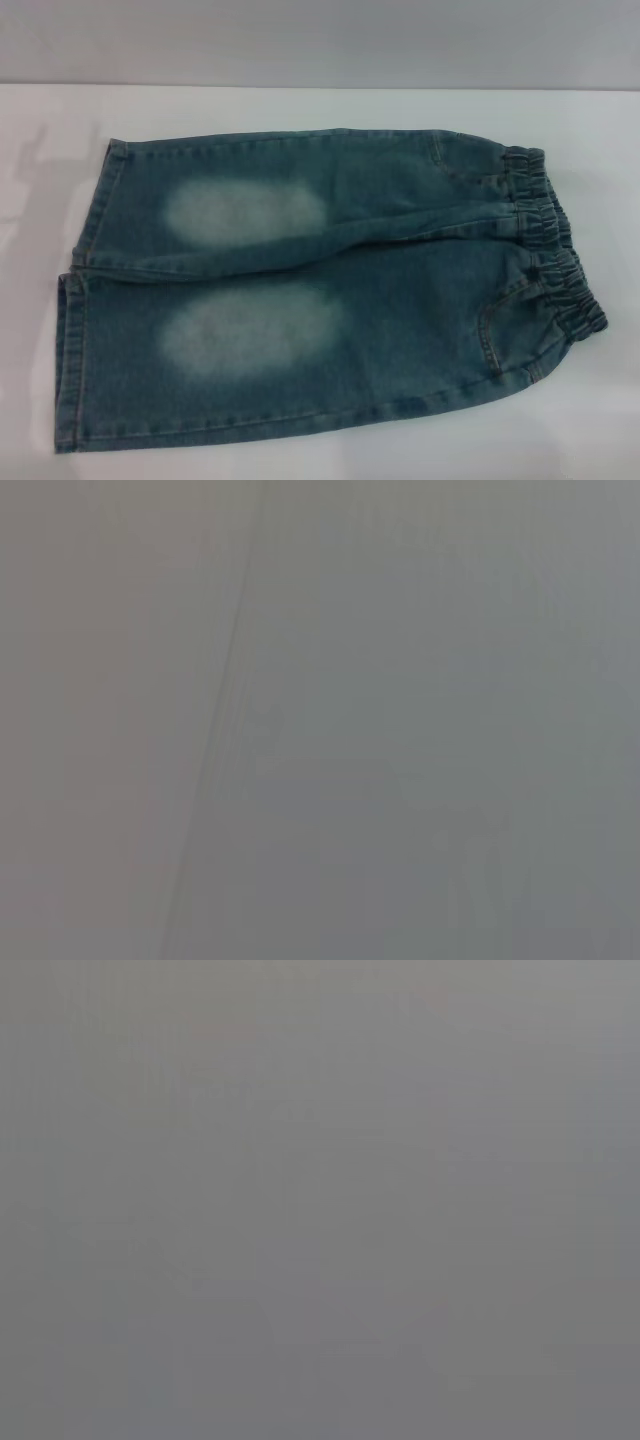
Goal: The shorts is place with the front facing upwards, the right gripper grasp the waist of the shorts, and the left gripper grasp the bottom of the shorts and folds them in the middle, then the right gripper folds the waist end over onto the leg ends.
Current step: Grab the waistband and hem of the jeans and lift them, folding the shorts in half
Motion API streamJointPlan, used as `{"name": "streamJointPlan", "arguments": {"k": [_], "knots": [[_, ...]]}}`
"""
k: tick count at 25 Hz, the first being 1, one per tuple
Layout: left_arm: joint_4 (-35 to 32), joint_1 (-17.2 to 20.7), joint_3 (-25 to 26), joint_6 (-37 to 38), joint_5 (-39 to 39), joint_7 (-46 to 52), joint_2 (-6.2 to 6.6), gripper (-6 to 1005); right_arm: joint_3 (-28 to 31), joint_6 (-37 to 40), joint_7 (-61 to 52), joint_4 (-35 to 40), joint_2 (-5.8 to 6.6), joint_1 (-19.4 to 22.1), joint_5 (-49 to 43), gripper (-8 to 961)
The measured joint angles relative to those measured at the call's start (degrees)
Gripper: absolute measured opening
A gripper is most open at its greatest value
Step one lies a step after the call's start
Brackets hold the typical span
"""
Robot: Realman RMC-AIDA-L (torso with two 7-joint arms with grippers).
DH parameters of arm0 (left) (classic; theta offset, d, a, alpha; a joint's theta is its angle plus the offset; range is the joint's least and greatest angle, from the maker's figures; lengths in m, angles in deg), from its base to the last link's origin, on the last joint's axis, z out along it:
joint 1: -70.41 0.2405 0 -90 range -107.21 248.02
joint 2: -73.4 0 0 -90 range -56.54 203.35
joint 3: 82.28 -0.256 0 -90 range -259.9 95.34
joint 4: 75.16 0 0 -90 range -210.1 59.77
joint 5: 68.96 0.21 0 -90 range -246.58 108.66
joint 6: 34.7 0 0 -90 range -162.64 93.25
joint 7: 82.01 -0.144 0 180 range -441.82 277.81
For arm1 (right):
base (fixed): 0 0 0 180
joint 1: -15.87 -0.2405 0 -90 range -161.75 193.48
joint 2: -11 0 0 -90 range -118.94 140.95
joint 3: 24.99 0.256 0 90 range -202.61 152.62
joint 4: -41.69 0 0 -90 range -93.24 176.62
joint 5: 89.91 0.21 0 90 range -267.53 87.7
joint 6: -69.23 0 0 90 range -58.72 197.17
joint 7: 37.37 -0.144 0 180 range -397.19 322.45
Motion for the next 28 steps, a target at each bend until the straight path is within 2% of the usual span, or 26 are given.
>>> {"name": "streamJointPlan", "arguments": {"k": [18,22,25,28], "knots": [[0.6,-0.8,2.0,-3.6,-0.1,0.3,-0.09,746,0.2,0.0,-1.0,-1.6,-0.33,1.1,0.1,550],[0.6,-1.0,1.6,-5.0,0.1,4.5,-0.07,744,0.2,0.2,-3.8,-1.8,-0.33,1.3,0.1,549],[0.0,-1.2,-0.8,-7.1,0.7,8.9,0.23,743,0.3,0.5,-5.4,-1.8,-0.33,1.7,0.1,550],[-3.3,-1.0,-7.1,-11.0,1.5,13.7,0.8,742,0.9,0.4,-5.6,-1.8,-0.33,2.2,0.1,550]]}}
